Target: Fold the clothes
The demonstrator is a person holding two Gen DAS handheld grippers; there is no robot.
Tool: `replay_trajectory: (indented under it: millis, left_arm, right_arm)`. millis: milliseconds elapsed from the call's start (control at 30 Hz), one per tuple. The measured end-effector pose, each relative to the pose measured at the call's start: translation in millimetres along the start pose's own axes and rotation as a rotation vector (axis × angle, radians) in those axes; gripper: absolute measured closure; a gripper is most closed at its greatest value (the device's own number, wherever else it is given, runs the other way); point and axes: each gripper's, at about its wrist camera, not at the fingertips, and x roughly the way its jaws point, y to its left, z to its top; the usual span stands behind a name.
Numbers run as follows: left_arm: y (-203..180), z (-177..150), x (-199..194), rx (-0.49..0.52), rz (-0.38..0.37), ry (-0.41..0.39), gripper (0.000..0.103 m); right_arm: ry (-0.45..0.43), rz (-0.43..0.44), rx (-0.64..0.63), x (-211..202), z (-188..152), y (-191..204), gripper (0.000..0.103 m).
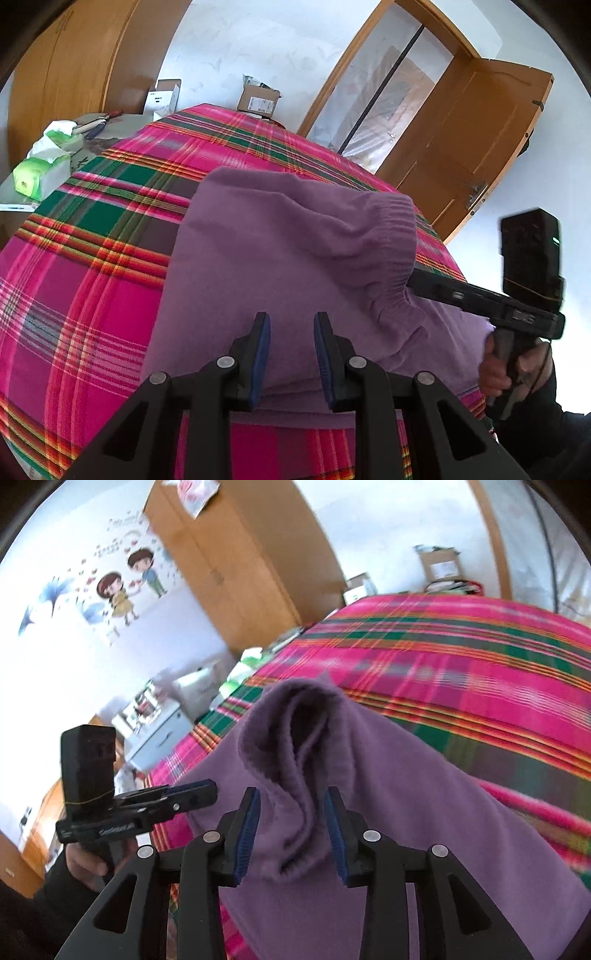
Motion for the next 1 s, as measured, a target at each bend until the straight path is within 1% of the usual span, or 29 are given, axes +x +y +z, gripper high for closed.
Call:
replay_trajectory:
  millis: [67, 167, 200, 233, 267, 333, 433, 500, 533, 633, 667, 733, 767, 900, 933, 1000]
  left_arm:
    - [3.5, -1.4, 0.0, -0.002, -0.002, 0.003, 0.079]
    - [7.1, -2.9, 0.5, 0.0, -0.005, 0.003, 0.079]
    - [7.8, -3.0, 0.9, 0.002, -0.007, 0.003, 0.079]
    - [8.6, -2.9, 0.9, 0.003, -0.009, 0.004, 0.079]
    - [9.4, -3.0, 0.8, 0.004, -0.011, 0.004, 0.079]
    - [9.6, -3.7, -0.7, 0.01, -0.012, 0.005, 0.079]
    - [12.1, -4.7, -4.7, 0.017, -0.014, 0.001, 0.079]
    - [14.0, -5.5, -7.7, 0.02, -0.013, 0.0, 0.079]
    - [14.9, -5.9, -9.4, 0.019, -0.009, 0.0, 0.079]
    - [16.0, -6.1, -16.4, 0.022, 0.008, -0.009, 0.079]
    - [16.2, -5.8, -19.3, 0.025, 0.023, -0.017, 0.079]
    - [18.5, -4.8, -25.2, 0.024, 0.061, -0.04, 0.079]
    - [21.1, -3.6, -28.2, 0.017, 0.083, -0.055, 0.079]
    - [35.9, -2.3, -33.5, -0.047, 0.134, -0.085, 0.079]
    - [38.9, -2.9, -33.0, -0.058, 0.137, -0.081, 0.079]
    - [43.3, -3.4, -30.0, -0.069, 0.134, -0.065, 0.078]
  right_arm:
    - [0.03, 0.003, 0.008, 12.9, 2.7, -3.8, 0.066]
    - [0.054, 0.045, 0.044, 21.8, 2.6, -11.2, 0.067]
    - [0.061, 0.064, 0.062, 23.0, 1.9, -13.8, 0.076]
    - [0.069, 0.084, 0.079, 24.2, 1.3, -16.3, 0.084]
    - [0.065, 0.107, 0.104, 22.4, 0.9, -18.8, 0.088]
    - [0.046, 0.161, 0.163, 14.9, -0.1, -24.3, 0.089]
    - [-0.005, 0.278, 0.284, -3.6, -6.5, -32.1, 0.09]
    - [-0.013, 0.313, 0.339, -7.6, -14.1, -35.6, 0.09]
    - [-0.002, 0.309, 0.366, -5.4, -19.6, -39.1, 0.09]
    - [0.061, 0.202, 0.417, 6.2, -31.5, -53.6, 0.085]
    - [0.053, 0.195, 0.426, 4.8, -31.9, -56.0, 0.085]
    - [0.021, 0.2, 0.441, -1.4, -30.6, -58.9, 0.075]
    - [-0.003, 0.187, 0.428, -6.2, -27.8, -58.1, 0.064]
    - [-0.045, 0.176, 0.407, -17.9, -21.8, -55.0, 0.064]
    - [-0.043, 0.168, 0.411, -18.1, -22.6, -55.2, 0.064]
    - [-0.009, 0.147, 0.432, -13.3, -28.9, -56.7, 0.063]
